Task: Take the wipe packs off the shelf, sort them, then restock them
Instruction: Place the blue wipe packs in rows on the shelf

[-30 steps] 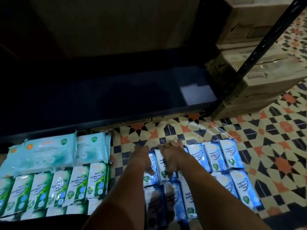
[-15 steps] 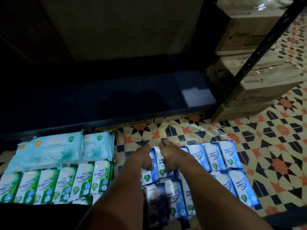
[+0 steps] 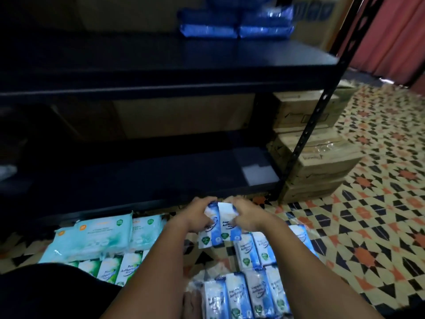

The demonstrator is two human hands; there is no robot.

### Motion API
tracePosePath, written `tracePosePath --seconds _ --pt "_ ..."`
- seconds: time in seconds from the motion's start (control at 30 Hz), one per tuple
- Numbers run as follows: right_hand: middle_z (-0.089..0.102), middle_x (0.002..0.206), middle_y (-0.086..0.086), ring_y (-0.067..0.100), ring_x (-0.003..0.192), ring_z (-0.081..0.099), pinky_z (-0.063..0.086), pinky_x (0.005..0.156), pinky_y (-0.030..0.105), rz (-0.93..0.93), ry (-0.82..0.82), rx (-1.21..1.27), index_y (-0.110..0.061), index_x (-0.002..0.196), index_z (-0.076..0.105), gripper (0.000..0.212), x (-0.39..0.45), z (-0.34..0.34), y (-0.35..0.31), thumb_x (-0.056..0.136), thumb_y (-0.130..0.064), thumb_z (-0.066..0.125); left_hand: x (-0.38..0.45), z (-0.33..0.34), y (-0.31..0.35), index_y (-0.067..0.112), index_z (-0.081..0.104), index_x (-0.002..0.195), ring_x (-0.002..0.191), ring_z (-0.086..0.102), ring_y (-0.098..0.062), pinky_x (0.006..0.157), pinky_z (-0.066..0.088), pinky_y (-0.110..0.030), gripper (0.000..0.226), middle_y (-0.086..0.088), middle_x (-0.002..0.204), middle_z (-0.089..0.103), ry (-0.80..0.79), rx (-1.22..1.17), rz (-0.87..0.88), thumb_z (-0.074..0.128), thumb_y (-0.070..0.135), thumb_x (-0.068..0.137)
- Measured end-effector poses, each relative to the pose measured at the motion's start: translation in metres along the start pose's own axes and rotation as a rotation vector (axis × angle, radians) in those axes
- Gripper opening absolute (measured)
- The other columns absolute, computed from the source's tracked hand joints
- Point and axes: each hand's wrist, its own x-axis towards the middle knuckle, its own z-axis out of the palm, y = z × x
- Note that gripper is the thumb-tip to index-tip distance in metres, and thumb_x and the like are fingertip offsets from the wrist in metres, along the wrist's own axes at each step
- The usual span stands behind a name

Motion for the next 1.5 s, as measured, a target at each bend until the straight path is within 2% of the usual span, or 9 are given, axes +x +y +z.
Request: tracePosePath --seconds 0.2,0.33,0.47,0.57,0.73,0.83,1.1,1.3,1.5 --pt "0.060 0.124 0.009 0.018 0.098 0.071 0.061 0.084 0.042 -0.199 0.227 0.513 -0.030 0.140 0.048 0.069 -0.052 -0.060 -0.055 0.087 0.007 0.071 -0.064 -0.071 0.057 0.030 0.052 0.141 0.087 0.074 -0.013 0.076 0.062 -0.035 0.071 -0.009 0.108 0.068 0.330 -0.412 0.248 0.081 0.003 0.082" --pt "0.063 0.123 0.010 0.023 0.102 0.072 0.061 0.083 0.050 -0.416 0.412 0.846 -0.038 0.144 0.042 0.077 -0.081 -0.090 -0.108 0.087 0.006 0.071 -0.101 -0.107 0.099 0.042 0.051 0.138 0.102 0.071 -0.014 0.080 0.063 -0.040 0.060 0.001 0.119 0.067 0.529 -0.568 0.412 0.076 0.016 0.090" --pt "0.066 0.119 0.012 0.024 0.100 0.073 0.061 0.081 0.050 -0.576 0.607 0.923 -0.042 0.148 0.034 0.076 -0.095 -0.119 -0.159 0.093 0.000 0.067 -0.124 -0.133 0.142 0.040 0.017 0.159 0.112 0.062 0.007 0.096 0.053 -0.024 0.071 0.029 0.128 0.054 0.674 -0.569 0.565 0.058 0.028 0.102" --pt "0.062 0.128 0.006 0.019 0.103 0.072 0.060 0.086 0.049 -0.645 0.715 0.829 -0.052 0.145 0.028 0.073 -0.101 -0.146 -0.195 0.097 -0.009 0.063 -0.131 -0.161 0.172 0.040 0.002 0.160 0.108 0.063 0.005 0.095 0.052 -0.024 0.074 0.019 0.127 0.060 0.807 -0.521 0.612 0.051 0.036 0.105" --pt "0.054 0.137 0.003 0.012 0.104 0.068 0.060 0.083 0.030 -0.673 0.851 0.703 -0.053 0.140 0.023 0.067 -0.098 -0.192 -0.240 0.099 -0.015 0.061 -0.138 -0.212 0.217 0.020 0.012 0.161 0.091 0.055 0.024 0.070 0.040 -0.001 0.069 0.014 0.122 0.058 0.893 -0.449 0.580 0.052 0.028 0.106" --pt "0.057 0.118 -0.001 0.014 0.103 0.064 0.058 0.086 0.039 -0.634 0.962 0.737 -0.043 0.126 0.032 0.054 -0.083 -0.214 -0.256 0.094 -0.018 0.067 -0.122 -0.245 0.230 0.015 0.023 0.160 0.131 0.051 -0.010 0.098 0.042 -0.018 0.072 -0.002 0.147 0.053 0.967 -0.416 0.516 0.059 0.036 0.101" --pt "0.057 0.113 0.006 0.011 0.072 0.052 0.038 0.054 0.025 -0.254 0.805 0.707 -0.019 0.106 0.057 0.018 -0.023 -0.248 -0.258 0.095 -0.020 0.070 -0.071 -0.291 0.230 0.001 0.053 0.136 0.086 0.062 -0.023 0.078 0.051 -0.033 0.058 -0.018 0.133 0.059 0.864 -0.432 0.120 0.072 0.036 0.093" --pt "0.063 0.121 0.008 0.021 0.100 0.059 0.047 0.086 0.032 -0.173 0.735 0.578 -0.011 0.102 0.063 0.014 0.003 -0.252 -0.250 0.095 -0.021 0.069 -0.045 -0.294 0.211 -0.003 0.059 0.125 0.085 0.063 -0.028 0.069 0.053 -0.035 0.050 -0.016 0.113 0.063 0.886 -0.452 0.022 0.074 0.031 0.092" --pt "0.072 0.108 0.014 0.025 0.105 0.066 0.046 0.085 0.028 -0.189 0.741 0.455 0.002 0.105 0.072 0.028 -0.004 -0.253 -0.251 0.099 -0.024 0.063 -0.036 -0.295 0.213 0.000 0.061 0.124 0.103 0.066 -0.031 0.080 0.055 -0.033 0.051 -0.016 0.122 0.064 0.876 -0.420 -0.027 0.076 0.034 0.089"
